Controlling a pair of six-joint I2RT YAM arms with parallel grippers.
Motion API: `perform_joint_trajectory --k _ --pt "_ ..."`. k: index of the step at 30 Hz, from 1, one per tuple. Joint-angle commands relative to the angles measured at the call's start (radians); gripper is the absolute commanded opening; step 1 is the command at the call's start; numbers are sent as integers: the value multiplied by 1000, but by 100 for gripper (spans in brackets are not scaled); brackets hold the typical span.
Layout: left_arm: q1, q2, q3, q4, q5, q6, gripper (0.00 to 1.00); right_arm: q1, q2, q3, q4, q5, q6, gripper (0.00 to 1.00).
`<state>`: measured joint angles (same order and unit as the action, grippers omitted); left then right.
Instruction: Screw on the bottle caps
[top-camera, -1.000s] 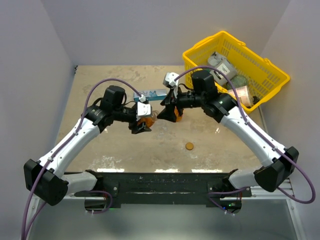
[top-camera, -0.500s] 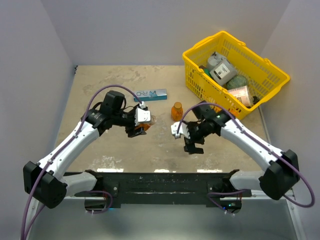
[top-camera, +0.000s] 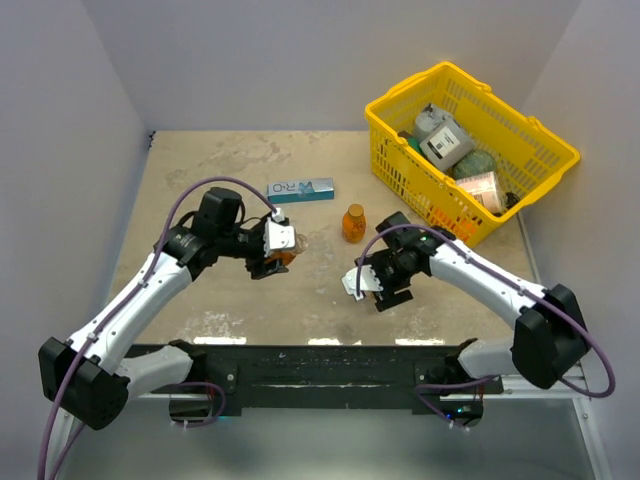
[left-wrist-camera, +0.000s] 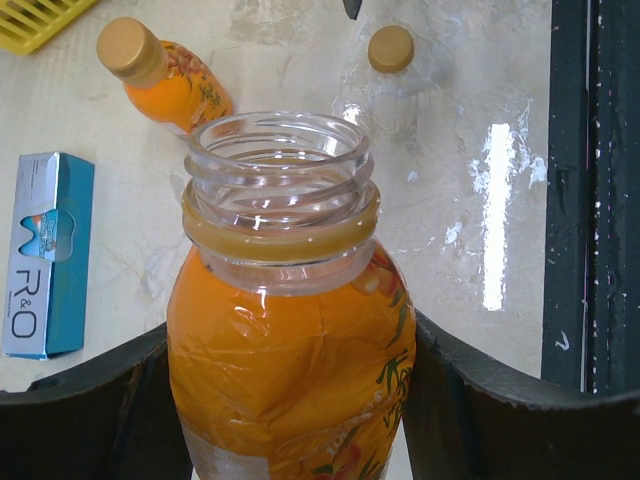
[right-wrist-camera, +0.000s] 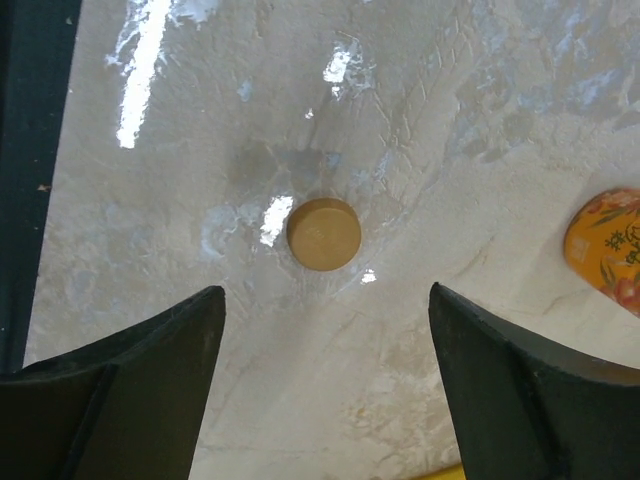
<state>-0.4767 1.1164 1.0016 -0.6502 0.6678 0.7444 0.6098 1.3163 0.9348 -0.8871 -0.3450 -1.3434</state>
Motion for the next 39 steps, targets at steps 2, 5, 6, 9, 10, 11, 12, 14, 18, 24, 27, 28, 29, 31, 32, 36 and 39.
perform_joint_trajectory --k 2,5,6,9,10,11,12,14,18,24,27,28,29,31,32,36,39 --pt "16 -32 -3 35 12 -16 0 4 133 19 40 46 -128 69" --pt "20 -32 -4 35 13 -17 0 4 178 21 57 61 -163 66" --pt "20 -30 -3 37 13 -17 0 2 184 21 68 64 -169 66" --pt "23 -29 -4 35 12 -19 0 4 212 30 80 67 -186 68" --pt "24 -29 -4 35 12 -19 0 4 218 27 83 69 -191 68" --pt "24 -27 -4 35 12 -19 0 2 221 25 86 72 -206 69" --pt "26 -26 -4 37 13 -22 0 2 222 18 91 74 -215 69" --pt "27 -23 -3 41 15 -27 0 2 227 10 97 70 -229 69" --pt "35 -12 2 47 19 -37 0 5 245 1 115 70 -234 66" --pt "39 0 8 50 18 -39 0 13 276 -1 105 77 -260 60" --pt "41 6 11 50 16 -37 0 18 276 -19 106 86 -281 58" --pt "43 8 11 52 16 -39 0 19 274 -25 106 89 -289 57" --pt "43 10 11 55 16 -37 0 22 271 -30 106 92 -296 57" --pt "46 13 11 58 18 -39 0 22 268 -40 111 92 -298 56" --pt "46 14 9 58 18 -40 0 24 270 -40 109 92 -300 56" --pt "49 19 11 63 21 -42 0 24 270 -45 112 90 -304 52" --pt "50 26 14 64 24 -42 0 22 271 -47 116 90 -304 49"
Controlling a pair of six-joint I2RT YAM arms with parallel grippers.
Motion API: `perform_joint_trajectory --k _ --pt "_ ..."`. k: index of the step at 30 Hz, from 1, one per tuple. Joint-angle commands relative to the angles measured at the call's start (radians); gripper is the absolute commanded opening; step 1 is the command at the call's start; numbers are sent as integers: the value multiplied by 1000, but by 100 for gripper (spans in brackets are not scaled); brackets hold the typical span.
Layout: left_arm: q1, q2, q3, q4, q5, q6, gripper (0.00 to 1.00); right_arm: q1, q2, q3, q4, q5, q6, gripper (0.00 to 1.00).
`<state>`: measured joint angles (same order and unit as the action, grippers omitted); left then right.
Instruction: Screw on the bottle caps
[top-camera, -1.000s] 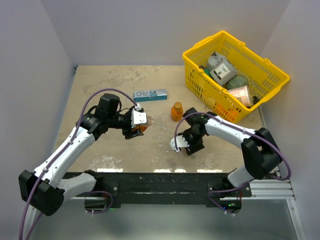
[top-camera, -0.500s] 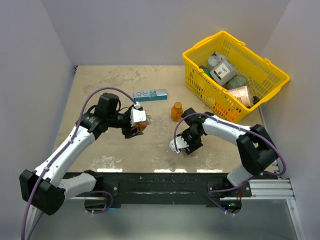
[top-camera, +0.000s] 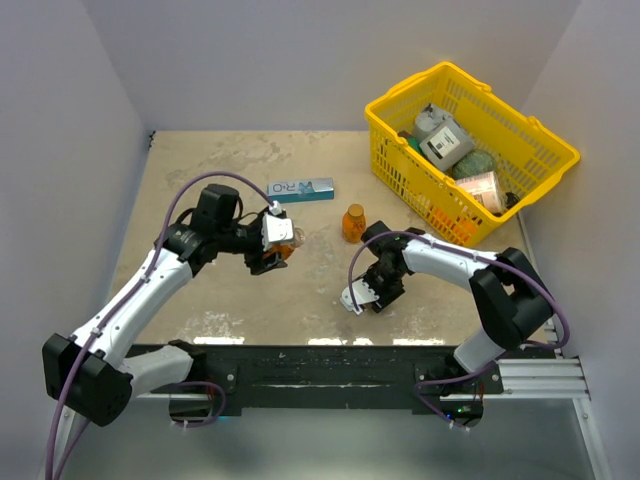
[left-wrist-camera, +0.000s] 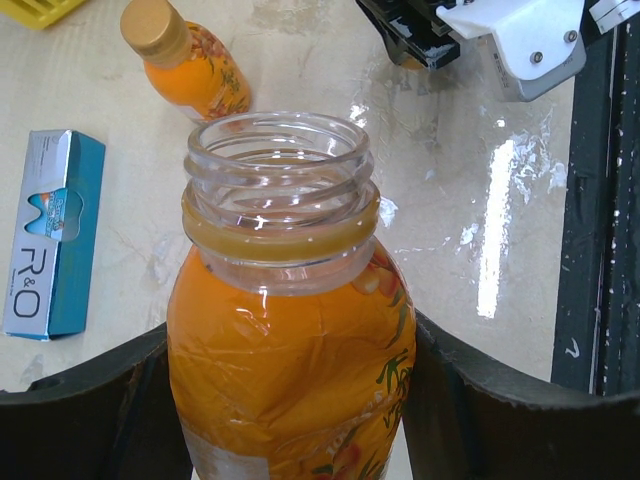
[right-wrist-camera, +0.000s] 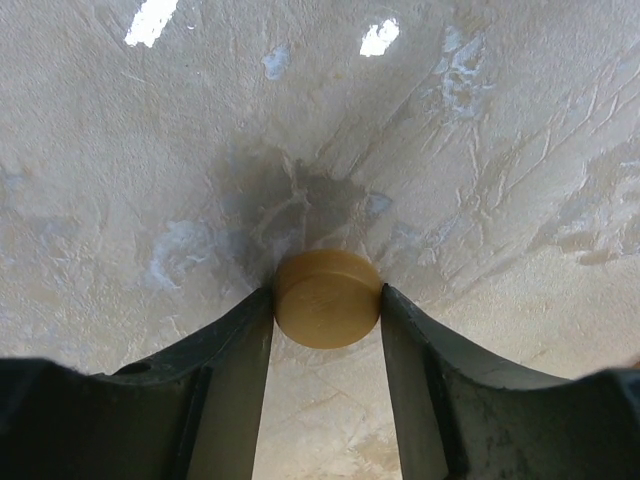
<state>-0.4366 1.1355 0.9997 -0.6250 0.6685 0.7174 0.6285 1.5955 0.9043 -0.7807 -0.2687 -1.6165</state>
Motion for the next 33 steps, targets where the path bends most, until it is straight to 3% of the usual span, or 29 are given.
perform_joint_trajectory --k 1,3,9,12,17,24,33 --pt "10 7 17 42 22 -15 0 4 -6 -16 11 14 -31 44" --pt "10 12 17 42 22 -13 0 5 -8 -13 6 14 -26 37" --pt "10 21 27 -54 9 114 0 -1 -147 128 -119 -98 145 0" --pt "10 56 69 -172 10 281 0 -1 -253 243 -196 -191 272 0" --pt "10 145 189 -280 -3 411 0 0 -368 410 -172 -279 501 0" --pt "1 231 378 -357 60 395 0 58 -473 433 150 -273 731 0" --pt "-53 230 461 -380 51 389 0 160 -430 495 201 -264 762 0"
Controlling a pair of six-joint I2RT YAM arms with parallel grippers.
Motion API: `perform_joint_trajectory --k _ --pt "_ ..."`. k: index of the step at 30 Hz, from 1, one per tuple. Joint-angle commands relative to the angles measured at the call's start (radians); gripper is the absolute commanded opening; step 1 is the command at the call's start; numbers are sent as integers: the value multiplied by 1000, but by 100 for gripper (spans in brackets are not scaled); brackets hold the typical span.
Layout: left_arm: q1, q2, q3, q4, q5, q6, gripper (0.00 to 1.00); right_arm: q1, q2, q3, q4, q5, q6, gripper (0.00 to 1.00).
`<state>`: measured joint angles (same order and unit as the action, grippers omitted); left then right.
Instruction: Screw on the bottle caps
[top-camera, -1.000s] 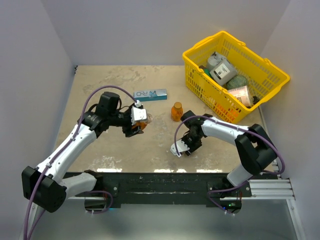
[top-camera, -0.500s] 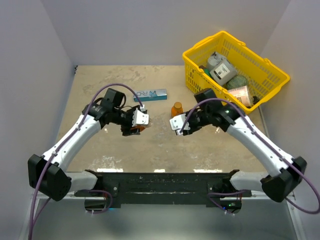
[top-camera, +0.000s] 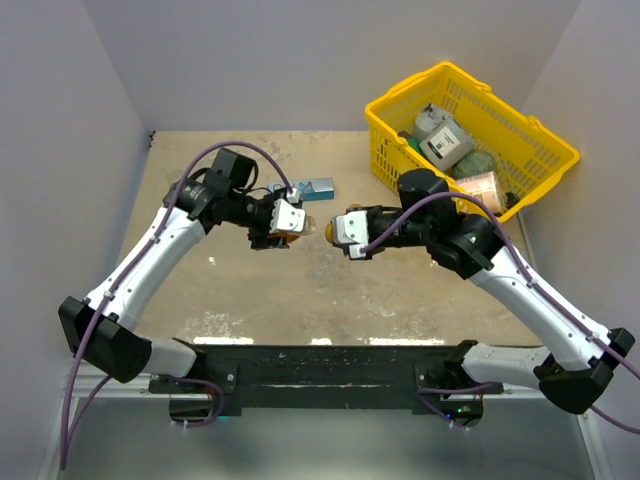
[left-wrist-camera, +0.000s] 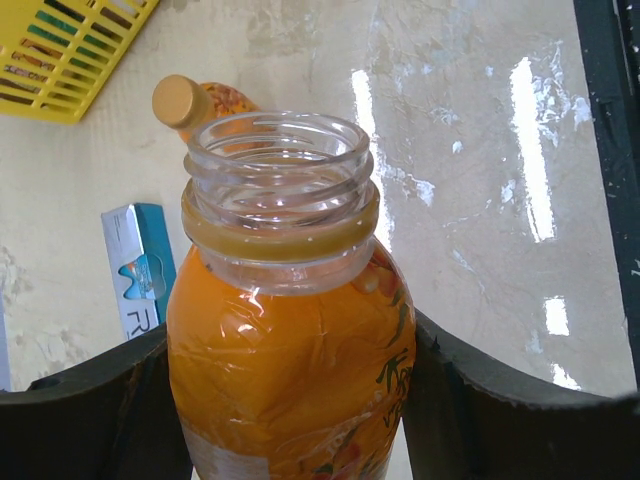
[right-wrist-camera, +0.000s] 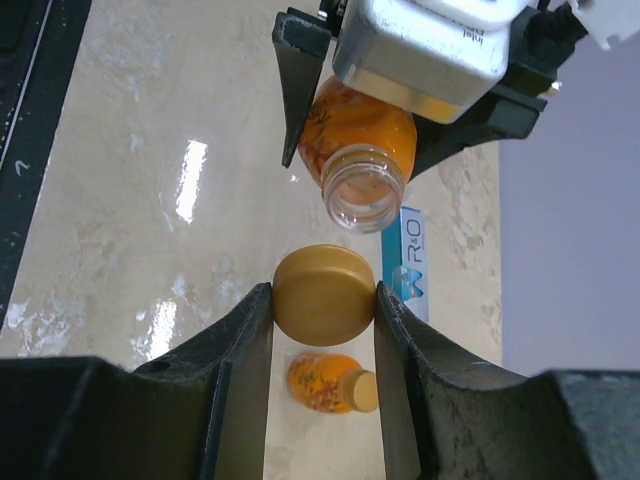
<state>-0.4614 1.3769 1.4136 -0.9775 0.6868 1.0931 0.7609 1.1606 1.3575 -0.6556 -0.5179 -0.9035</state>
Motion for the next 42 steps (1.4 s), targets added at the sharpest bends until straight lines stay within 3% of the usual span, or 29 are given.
perform_joint_trajectory --k 1,21,28,42 --pt "-33 -12 53 -26 31 8 0 31 7 42 83 -16 54 0" --pt "-74 -33 61 22 62 -81 0 140 50 5 154 113 -18 0" --pt "-75 -30 74 -7 86 -47 0 144 -9 -95 202 164 -177 0" --pt "-75 2 128 -125 117 8 0 144 -102 -210 286 98 -432 0"
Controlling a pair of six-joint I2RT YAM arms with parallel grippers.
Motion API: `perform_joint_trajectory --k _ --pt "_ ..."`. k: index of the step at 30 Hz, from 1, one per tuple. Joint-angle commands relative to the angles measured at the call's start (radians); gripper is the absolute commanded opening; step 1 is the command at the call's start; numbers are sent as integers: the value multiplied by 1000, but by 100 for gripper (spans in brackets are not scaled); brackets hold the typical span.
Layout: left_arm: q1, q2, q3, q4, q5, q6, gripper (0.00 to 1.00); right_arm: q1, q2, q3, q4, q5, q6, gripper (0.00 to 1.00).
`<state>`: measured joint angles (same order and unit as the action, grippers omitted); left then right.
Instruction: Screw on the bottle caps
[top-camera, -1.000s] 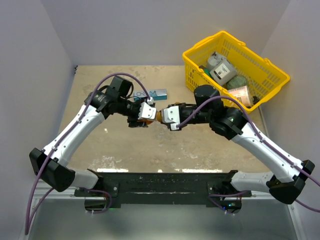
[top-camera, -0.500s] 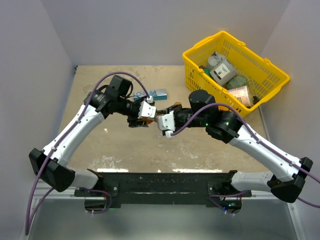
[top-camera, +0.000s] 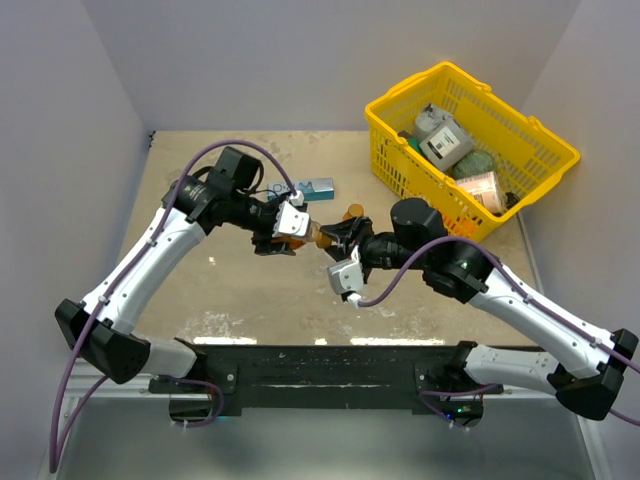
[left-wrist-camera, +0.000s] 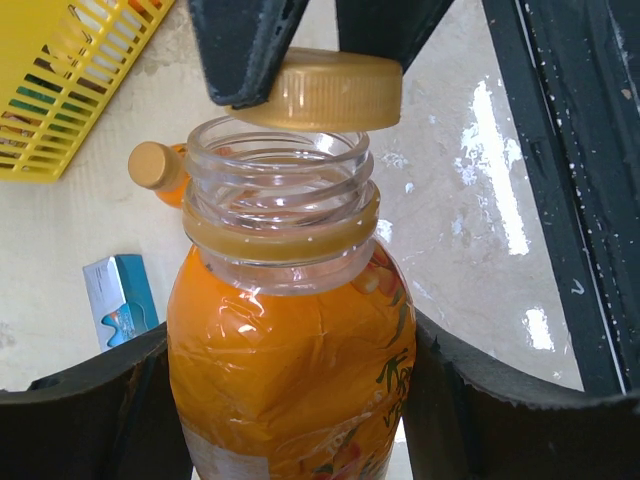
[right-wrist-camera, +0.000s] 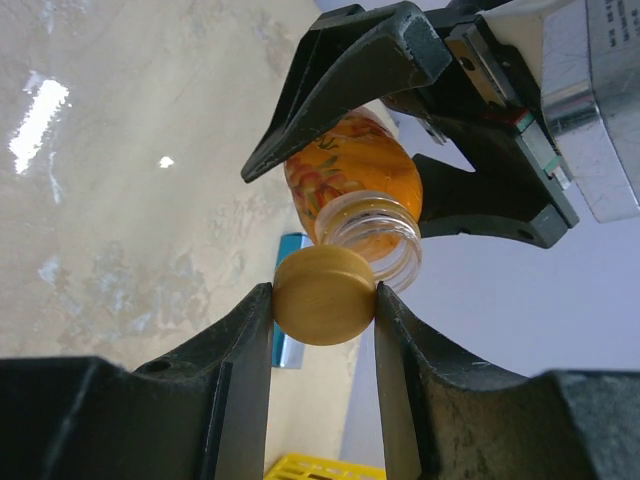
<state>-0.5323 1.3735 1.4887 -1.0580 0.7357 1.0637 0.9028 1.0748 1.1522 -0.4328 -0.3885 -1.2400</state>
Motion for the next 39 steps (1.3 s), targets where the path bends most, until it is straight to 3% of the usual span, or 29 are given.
perform_joint_trajectory --k 1,29,39 --pt "-6 7 54 -51 67 48 0 2 -18 0 65 -35 -98 0" --pt "-64 21 61 -43 -10 42 0 15 59 78 -21 -30 -150 0" --pt "-67 13 65 -25 14 38 0 18 74 73 17 -15 -59 0"
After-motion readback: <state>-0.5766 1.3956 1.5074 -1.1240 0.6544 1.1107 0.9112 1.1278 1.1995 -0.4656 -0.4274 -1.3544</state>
